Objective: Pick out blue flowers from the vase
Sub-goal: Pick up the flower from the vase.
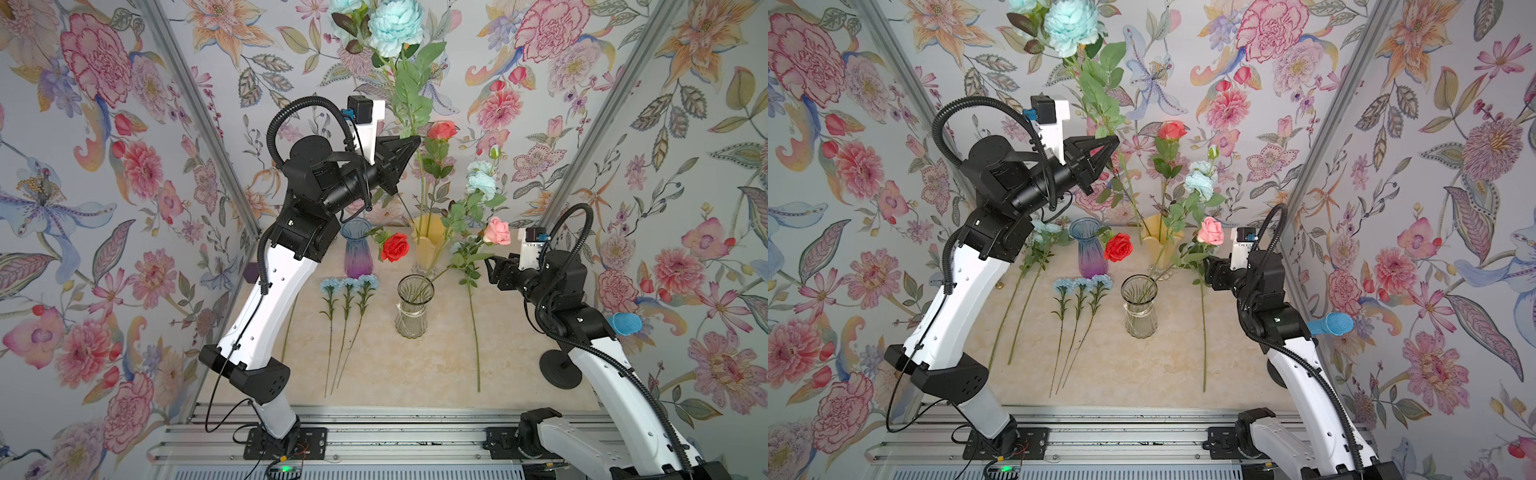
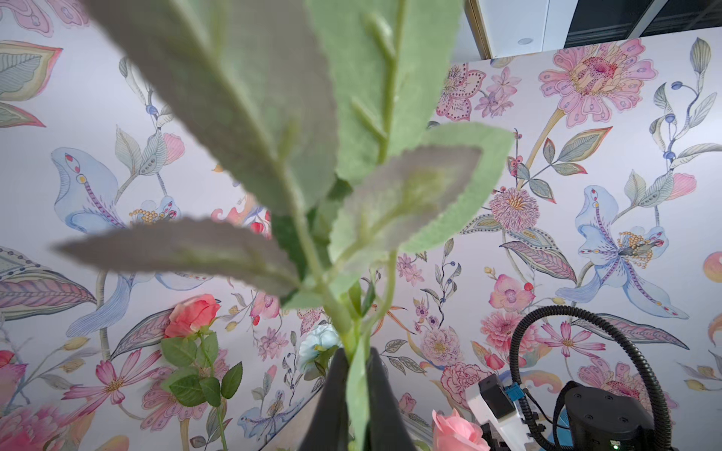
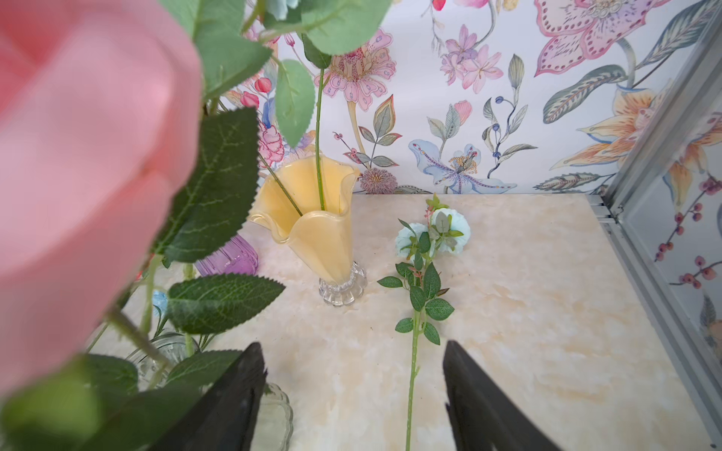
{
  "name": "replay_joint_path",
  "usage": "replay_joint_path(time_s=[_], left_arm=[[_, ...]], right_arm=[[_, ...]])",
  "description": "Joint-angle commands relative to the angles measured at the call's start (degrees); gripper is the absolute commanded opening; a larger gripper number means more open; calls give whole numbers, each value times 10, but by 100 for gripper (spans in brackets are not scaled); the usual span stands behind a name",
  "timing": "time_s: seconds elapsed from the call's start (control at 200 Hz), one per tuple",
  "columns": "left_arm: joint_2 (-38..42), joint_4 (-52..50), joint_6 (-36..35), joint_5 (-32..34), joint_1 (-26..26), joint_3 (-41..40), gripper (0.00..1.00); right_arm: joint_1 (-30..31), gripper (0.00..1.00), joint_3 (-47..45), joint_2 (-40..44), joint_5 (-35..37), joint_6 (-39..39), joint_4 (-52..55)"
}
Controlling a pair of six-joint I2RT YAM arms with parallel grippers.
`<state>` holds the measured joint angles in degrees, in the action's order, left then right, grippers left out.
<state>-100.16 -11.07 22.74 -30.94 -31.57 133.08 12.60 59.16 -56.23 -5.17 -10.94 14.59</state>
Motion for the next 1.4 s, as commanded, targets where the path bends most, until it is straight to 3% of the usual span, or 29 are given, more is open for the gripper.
replay_joint_path(time_s=[0.0, 0.22, 0.44, 0.59, 0.896, 1.091, 1.396], left_arm=[[-20, -61, -5, -34, -6, 43, 0], [-21, -74, 19, -119, -6, 64, 0], [56, 48, 53, -174, -31, -118, 0], [101, 226, 140, -221, -44, -254, 0], [168, 358, 190, -237, -55, -387, 0], [185, 456, 254, -259, -57, -433, 0], [174, 473, 272, -273, -57, -443, 0]], right_arm=[[-10, 74, 18, 17, -16, 5, 26], [-45, 74, 33, 33, -72, 3, 62], [-65, 76, 73, 74, -187, -7, 104], [-65, 78, 90, 120, -234, -28, 101], [-55, 74, 60, 140, -374, -121, -40], [14, 70, 56, 118, -360, -119, -78], [158, 65, 68, 88, -292, -54, -93]])
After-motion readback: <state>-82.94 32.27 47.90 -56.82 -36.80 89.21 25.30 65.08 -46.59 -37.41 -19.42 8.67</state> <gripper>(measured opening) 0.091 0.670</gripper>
